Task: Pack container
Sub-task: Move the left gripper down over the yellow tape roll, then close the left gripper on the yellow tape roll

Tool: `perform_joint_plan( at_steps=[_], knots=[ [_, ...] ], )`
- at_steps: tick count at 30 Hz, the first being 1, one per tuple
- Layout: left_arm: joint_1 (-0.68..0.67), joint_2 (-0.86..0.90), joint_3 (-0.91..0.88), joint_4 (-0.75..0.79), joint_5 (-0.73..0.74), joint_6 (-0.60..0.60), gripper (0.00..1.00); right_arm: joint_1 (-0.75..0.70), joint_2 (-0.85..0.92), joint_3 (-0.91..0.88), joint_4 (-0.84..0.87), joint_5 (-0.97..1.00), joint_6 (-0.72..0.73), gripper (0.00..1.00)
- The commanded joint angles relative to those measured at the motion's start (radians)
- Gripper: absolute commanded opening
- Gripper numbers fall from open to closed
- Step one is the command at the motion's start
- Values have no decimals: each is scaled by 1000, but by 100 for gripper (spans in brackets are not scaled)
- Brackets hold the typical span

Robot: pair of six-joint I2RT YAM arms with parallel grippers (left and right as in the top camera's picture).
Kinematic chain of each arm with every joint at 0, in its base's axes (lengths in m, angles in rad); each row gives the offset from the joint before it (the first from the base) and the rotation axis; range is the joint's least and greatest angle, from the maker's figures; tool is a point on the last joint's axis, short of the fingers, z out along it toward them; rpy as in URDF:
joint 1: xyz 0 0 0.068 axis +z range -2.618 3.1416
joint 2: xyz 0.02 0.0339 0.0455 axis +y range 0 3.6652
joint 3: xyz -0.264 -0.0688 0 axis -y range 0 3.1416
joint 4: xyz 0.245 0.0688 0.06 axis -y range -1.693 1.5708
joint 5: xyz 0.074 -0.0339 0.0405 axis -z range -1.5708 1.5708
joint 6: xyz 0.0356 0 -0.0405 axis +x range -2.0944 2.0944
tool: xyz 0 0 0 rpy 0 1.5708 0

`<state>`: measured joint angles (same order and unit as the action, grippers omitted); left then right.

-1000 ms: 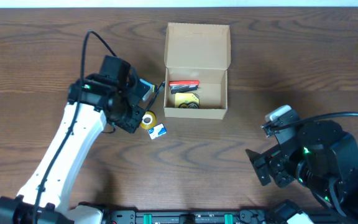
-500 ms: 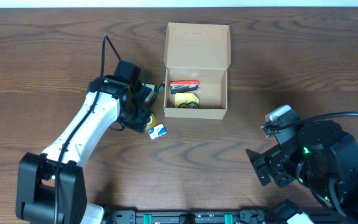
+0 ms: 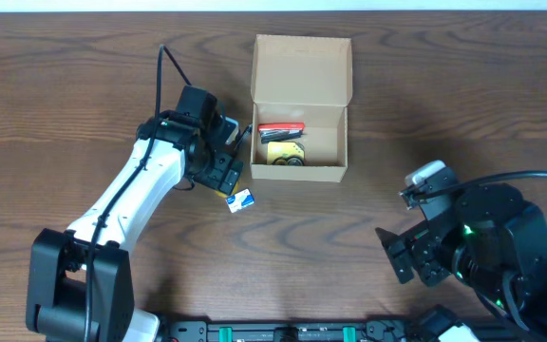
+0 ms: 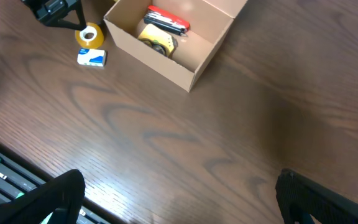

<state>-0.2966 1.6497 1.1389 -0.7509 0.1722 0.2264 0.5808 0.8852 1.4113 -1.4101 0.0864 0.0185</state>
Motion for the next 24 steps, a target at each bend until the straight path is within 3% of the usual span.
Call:
perform_joint_plan(
  at_steps=[1, 8, 24],
  knots=[
    [-2, 27, -7, 6, -3, 31, 100, -17, -2, 0, 0, 11, 14, 99],
    [-29, 98, -7, 45, -36, 32, 89, -17, -2, 0, 0, 11, 14, 99],
    [-60, 192, -7, 119, -130, -34, 87, -17, -2, 0, 0, 11, 14, 99]
  ],
)
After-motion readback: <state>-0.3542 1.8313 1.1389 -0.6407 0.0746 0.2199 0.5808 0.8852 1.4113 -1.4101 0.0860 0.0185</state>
